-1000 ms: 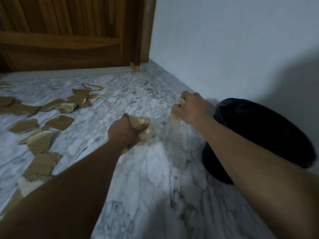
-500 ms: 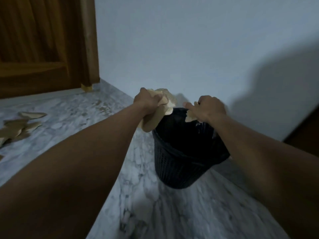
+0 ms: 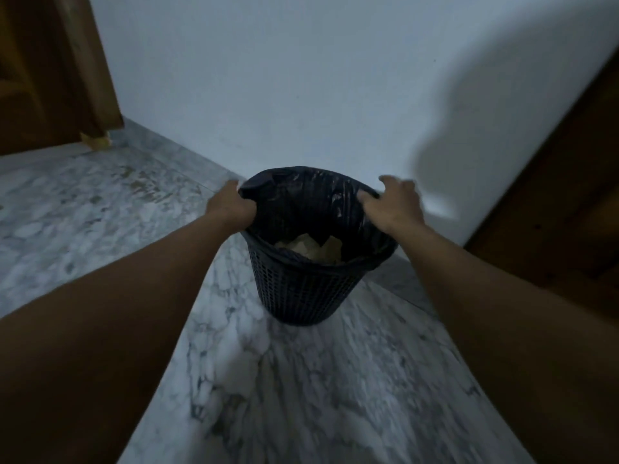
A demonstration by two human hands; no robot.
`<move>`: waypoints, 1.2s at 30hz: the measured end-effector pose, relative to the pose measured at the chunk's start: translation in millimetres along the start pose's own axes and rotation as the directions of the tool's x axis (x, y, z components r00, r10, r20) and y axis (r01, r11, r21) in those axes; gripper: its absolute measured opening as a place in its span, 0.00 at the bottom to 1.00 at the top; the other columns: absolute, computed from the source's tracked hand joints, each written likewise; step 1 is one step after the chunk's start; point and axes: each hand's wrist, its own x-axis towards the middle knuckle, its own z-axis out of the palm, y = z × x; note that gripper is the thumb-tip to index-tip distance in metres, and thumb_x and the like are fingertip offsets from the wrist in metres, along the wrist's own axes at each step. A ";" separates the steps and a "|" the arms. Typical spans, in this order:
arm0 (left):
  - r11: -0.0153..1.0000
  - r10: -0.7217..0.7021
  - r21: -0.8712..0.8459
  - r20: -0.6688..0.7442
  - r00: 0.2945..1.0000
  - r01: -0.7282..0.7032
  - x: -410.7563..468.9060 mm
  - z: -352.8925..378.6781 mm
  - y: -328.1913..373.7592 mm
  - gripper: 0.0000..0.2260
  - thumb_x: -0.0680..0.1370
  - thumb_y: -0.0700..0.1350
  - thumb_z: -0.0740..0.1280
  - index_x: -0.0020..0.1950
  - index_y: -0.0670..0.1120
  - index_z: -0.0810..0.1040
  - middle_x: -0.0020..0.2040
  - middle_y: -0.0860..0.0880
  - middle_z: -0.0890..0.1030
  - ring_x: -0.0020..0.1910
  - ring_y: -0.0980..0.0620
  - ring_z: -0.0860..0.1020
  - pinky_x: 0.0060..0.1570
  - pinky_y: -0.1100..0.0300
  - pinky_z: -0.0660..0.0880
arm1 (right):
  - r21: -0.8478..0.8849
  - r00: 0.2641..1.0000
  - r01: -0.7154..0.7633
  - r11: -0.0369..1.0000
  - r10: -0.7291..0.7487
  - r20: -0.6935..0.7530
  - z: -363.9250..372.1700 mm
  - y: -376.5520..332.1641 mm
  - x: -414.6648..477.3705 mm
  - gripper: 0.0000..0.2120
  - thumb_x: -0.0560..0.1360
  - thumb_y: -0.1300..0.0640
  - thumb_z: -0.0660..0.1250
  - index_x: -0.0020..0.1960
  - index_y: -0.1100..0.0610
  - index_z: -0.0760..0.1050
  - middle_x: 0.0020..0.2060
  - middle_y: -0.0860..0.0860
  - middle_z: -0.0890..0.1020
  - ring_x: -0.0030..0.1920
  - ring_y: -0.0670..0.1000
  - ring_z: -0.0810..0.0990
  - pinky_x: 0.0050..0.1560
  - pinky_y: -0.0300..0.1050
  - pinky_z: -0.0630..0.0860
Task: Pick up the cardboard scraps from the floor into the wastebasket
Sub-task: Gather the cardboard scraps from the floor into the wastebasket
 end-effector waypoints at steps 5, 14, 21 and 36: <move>0.967 0.041 -0.256 0.188 0.981 0.009 -18.2 -1.5 -7.7 0.20 0.79 0.34 0.56 0.67 0.52 0.69 0.53 0.42 0.80 0.48 0.39 0.82 0.44 0.42 0.83 | 0.358 0.962 -0.264 0.896 0.216 0.167 30.3 29.8 -10.8 0.32 0.79 0.62 0.55 0.82 0.53 0.53 0.75 0.58 0.67 0.67 0.62 0.73 0.63 0.54 0.74; 0.916 -0.072 -0.396 0.004 0.997 0.068 -2.7 -78.1 -51.0 0.19 0.79 0.30 0.55 0.61 0.51 0.73 0.51 0.41 0.80 0.45 0.40 0.82 0.45 0.40 0.83 | 0.579 0.978 -0.116 0.807 -0.010 0.209 72.4 -64.2 10.0 0.25 0.78 0.69 0.52 0.72 0.56 0.68 0.57 0.56 0.78 0.47 0.53 0.78 0.36 0.41 0.75; 0.909 -0.230 -0.390 -0.173 0.958 0.148 16.1 -178.9 -107.3 0.23 0.82 0.33 0.55 0.75 0.50 0.63 0.56 0.42 0.76 0.47 0.40 0.80 0.49 0.38 0.82 | 0.621 0.900 -0.162 0.767 -0.143 0.412 151.9 -186.5 31.0 0.33 0.81 0.64 0.55 0.81 0.56 0.44 0.62 0.56 0.72 0.49 0.57 0.78 0.41 0.53 0.83; 0.814 -0.513 -0.462 -0.287 0.809 0.352 33.7 -267.4 -227.8 0.30 0.84 0.43 0.61 0.81 0.60 0.50 0.71 0.42 0.71 0.54 0.39 0.79 0.39 0.46 0.82 | 0.528 0.851 0.071 0.846 -0.327 0.411 273.8 -326.6 6.7 0.19 0.76 0.47 0.61 0.63 0.56 0.71 0.51 0.57 0.79 0.45 0.58 0.80 0.33 0.45 0.71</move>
